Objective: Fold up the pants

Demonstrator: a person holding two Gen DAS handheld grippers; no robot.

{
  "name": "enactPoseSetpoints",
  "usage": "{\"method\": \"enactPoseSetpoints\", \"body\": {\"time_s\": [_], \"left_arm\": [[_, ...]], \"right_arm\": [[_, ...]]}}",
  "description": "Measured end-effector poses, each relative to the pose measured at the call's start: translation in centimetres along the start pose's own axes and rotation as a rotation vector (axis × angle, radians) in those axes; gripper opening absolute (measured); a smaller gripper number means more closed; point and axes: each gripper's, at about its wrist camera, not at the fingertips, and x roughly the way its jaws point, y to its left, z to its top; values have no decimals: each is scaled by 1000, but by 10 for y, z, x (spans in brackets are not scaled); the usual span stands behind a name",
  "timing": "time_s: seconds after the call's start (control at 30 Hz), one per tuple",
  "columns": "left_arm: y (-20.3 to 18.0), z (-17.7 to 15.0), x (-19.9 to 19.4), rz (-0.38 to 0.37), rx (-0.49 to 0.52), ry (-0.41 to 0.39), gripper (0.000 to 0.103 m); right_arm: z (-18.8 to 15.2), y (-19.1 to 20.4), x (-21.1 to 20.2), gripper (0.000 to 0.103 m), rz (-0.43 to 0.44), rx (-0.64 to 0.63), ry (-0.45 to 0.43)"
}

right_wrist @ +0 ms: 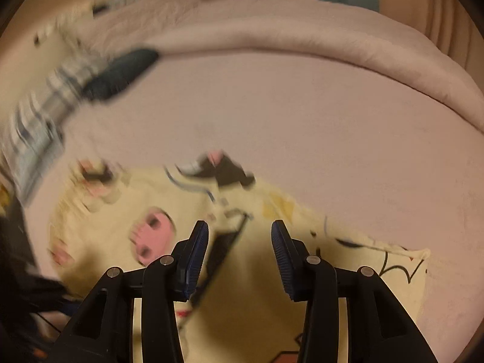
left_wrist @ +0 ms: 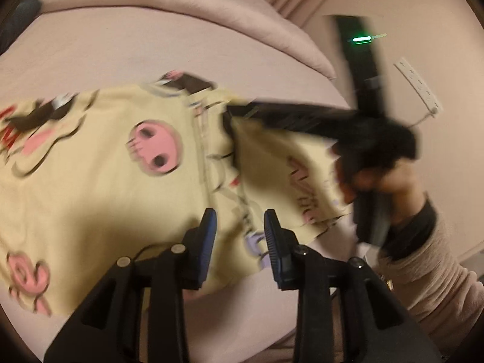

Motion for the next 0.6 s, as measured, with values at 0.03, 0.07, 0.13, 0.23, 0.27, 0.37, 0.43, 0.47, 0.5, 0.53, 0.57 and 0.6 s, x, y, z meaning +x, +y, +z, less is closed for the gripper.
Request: {"method": "enactPoseSetpoints", "body": {"time_s": [0.03, 0.07, 0.13, 0.23, 0.27, 0.37, 0.43, 0.47, 0.5, 0.53, 0.57, 0.6], "left_arm": [[-4, 4, 7, -35, 3, -1, 31], [-5, 5, 15, -58, 4, 4, 32], [0, 6, 38, -40, -26, 82, 29], [8, -1, 44, -54, -60, 104, 29], [7, -2, 41, -53, -48, 106, 29], [9, -6, 36, -55, -41, 106, 30], [12, -10, 33, -64, -48, 102, 30], [14, -12, 32, -71, -53, 100, 30], [17, -13, 31, -80, -63, 96, 30], [17, -14, 27, -89, -72, 95, 30], [19, -16, 22, -97, -78, 96, 30], [22, -16, 20, -97, -82, 90, 30]], "right_arm": [[-2, 2, 12, 43, -21, -7, 23], [-4, 3, 19, 43, -24, -11, 31], [-5, 3, 32, 43, -39, -8, 40], [-7, -9, 15, 43, 18, 54, 0], [-12, -20, 2, 43, 26, 84, -24], [-35, -62, -24, 44, -6, 177, -84], [-58, -102, -26, 44, -83, 286, -62], [-68, -118, -27, 43, -90, 334, -59], [-76, -133, -27, 40, -73, 378, -72], [-86, -149, -30, 31, -13, 437, -104], [-89, -155, -33, 29, 9, 477, -116], [-90, -157, -38, 31, -6, 500, -121]]}}
